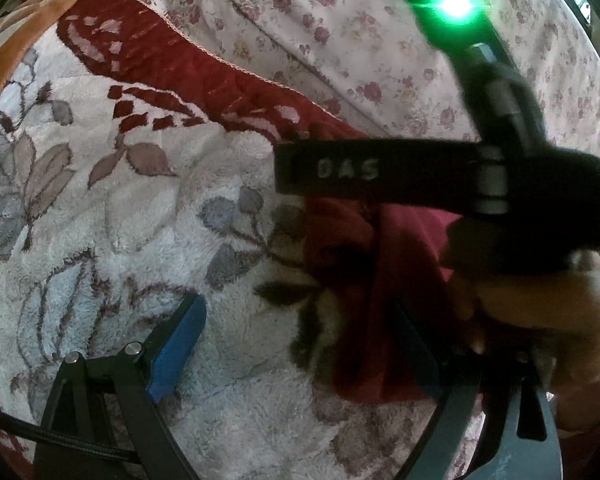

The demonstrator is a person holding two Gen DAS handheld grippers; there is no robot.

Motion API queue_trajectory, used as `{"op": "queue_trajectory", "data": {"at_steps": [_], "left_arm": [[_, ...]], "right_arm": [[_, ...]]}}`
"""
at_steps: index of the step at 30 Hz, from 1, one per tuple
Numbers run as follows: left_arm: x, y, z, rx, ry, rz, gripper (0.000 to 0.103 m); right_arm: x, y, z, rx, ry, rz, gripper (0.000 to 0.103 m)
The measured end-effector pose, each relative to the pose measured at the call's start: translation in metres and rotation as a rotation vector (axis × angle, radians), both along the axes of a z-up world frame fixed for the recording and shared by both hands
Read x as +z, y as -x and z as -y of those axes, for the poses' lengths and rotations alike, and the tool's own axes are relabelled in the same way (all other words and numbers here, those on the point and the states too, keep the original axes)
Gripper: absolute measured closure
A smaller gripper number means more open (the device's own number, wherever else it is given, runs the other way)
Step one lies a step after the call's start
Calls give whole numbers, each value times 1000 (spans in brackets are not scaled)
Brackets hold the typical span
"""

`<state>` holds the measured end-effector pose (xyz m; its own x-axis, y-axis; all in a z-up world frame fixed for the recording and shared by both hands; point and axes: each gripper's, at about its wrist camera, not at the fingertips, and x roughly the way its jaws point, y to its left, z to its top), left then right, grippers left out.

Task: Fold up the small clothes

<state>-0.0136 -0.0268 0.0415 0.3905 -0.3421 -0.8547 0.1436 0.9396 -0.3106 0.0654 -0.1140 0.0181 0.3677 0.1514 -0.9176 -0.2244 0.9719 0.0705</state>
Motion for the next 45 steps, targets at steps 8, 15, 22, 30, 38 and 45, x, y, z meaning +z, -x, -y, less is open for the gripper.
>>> {"op": "queue_trajectory", "data": {"at_steps": [8,15,22,30,38,45], "left_arm": [[-2,-1,3,1,-9,6,9],[-1,-6,10,-1,48,45,8],[-3,-8,34,-65,122,97,9],[5,-4,42,-133,219,127,66],[14,3,43,-154,230,162,74],[15,6,48,-170,198,177,74]], "right_arm": [[2,4,23,-34,-25,42,53],[21,15,57,-67,-220,40,74],[30,29,74,-97,-320,40,80],[37,36,86,-100,-337,32,81],[41,21,90,-165,-326,-12,23],[18,-6,60,-111,-240,-160,10]]}}
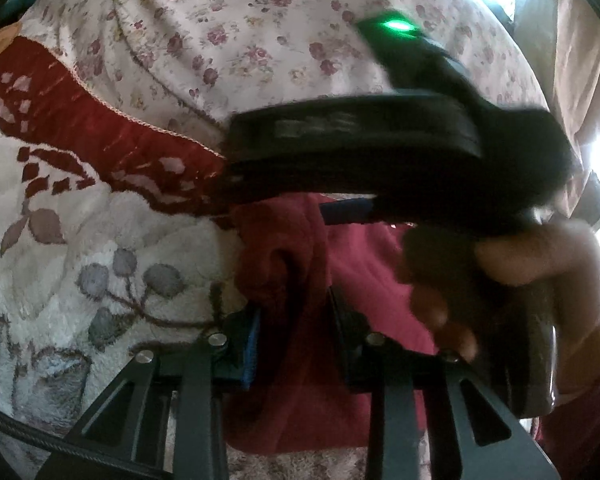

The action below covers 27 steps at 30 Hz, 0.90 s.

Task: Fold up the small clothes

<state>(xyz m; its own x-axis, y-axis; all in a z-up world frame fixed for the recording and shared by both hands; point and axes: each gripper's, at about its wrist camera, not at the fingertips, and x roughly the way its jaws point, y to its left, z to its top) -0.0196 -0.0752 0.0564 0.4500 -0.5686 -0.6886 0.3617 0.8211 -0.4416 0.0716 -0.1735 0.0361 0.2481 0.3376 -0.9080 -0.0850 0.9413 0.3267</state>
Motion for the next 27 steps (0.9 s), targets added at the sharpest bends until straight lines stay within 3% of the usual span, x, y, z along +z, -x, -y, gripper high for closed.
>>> {"op": "queue_trajectory", "data": {"at_steps": [5,6,7,9,11,13,18,23,27], "left_arm": [[-2,0,3,-8,-16,1,77],[-3,0,3,-5,-21,-3,77],[-4,-1,2,-3,-23,-7,77],[-5,0,0,1,-30,-14,76],[-8,0,0,11,-51,-29,64],[-12,1,-3,28,-60,-47,48],[-21,2,-5,69,-98,-71,39],[-24,7,-2,71,-141,-47,39],[-23,9,1,52,-141,-49,61]], "right_arm": [[-13,-11,-18,25,100,-32,10],[-11,-8,-18,36,120,-1,20],[-6,-4,-15,28,138,43,41],[1,1,-7,33,104,90,63],[6,7,3,17,78,110,72],[10,13,11,22,77,130,74],[14,22,28,-4,60,152,74],[15,26,29,-12,41,158,74],[16,30,30,-19,26,163,76]]}}
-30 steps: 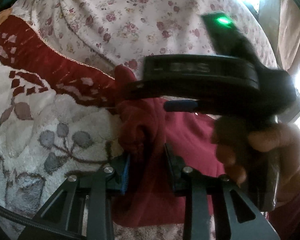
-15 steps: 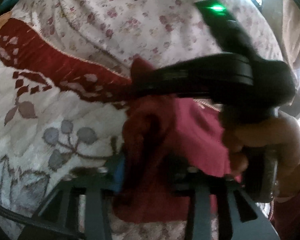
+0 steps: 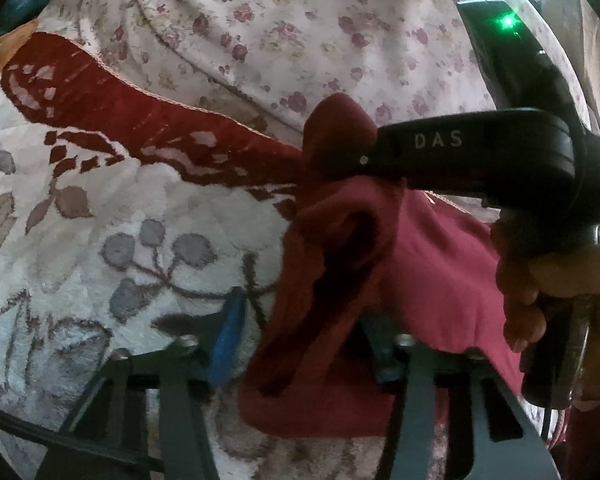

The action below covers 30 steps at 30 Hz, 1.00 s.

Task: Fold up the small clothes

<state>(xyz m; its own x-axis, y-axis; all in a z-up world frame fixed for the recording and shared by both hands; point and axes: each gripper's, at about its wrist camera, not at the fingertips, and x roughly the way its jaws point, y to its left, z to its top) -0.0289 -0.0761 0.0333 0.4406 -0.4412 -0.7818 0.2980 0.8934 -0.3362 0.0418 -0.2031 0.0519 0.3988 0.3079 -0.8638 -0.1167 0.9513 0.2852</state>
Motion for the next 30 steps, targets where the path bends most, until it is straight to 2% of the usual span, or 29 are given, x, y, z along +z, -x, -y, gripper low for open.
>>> {"op": "queue_trajectory", "data": {"at_steps": [1,4,13,26,30], "left_arm": [[1,2,2,-10,-8,7,67],[5,5,8,-18,-29,25,75],[11,10,10,5,-9,11,83],[44,37,33,-42,-44,64,87],[55,42,47,-65,-30,66,88]], "right_arm": [[0,1,1,-1,-6,0,77],[1,6,1,2,-9,7,78],[16,19,15,29,-8,23,81],[43,40,39,29,-21,61,81],[53,47,49,23,-16,75,81]]}}
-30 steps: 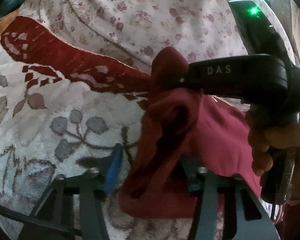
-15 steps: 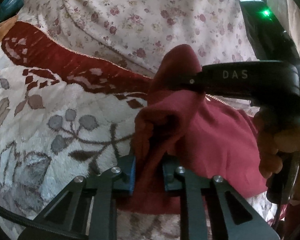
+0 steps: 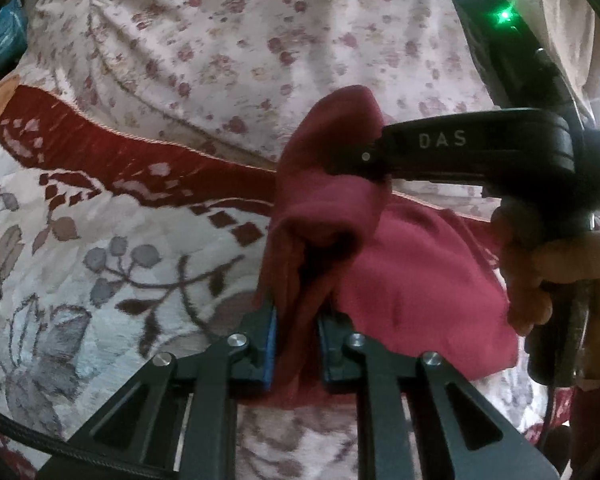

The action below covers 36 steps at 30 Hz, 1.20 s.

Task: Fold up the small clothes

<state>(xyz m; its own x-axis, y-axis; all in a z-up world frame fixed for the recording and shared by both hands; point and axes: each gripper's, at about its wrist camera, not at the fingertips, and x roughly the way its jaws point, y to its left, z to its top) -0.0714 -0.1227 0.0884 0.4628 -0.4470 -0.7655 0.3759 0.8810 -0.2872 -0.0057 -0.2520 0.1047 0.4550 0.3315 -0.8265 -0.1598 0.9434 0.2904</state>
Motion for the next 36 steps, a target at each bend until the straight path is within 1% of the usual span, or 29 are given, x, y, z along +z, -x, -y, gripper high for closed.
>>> {"op": "queue_trajectory", "data": {"at_steps": [10,13,20,23,29,36], "left_arm": [[26,18,45,-89,-26,27,88],[32,25,60,-123,-32,36,88],[41,43,111,-220,-27,39,88],[40,49,133,-255,-33,37,88],[25,60,175,-311,-44,6,89],[7,69,209,-357,-66,-17,89]], "right_arm": [[20,21,39,-30,11,24,82],[24,29,57,-47,8,31,82],[32,52,107,-103,13,43,82],[31,62,129,-130,17,36,82],[20,78,168,-180,7,18,82],[6,89,203,-222,-5,-5,82]]}}
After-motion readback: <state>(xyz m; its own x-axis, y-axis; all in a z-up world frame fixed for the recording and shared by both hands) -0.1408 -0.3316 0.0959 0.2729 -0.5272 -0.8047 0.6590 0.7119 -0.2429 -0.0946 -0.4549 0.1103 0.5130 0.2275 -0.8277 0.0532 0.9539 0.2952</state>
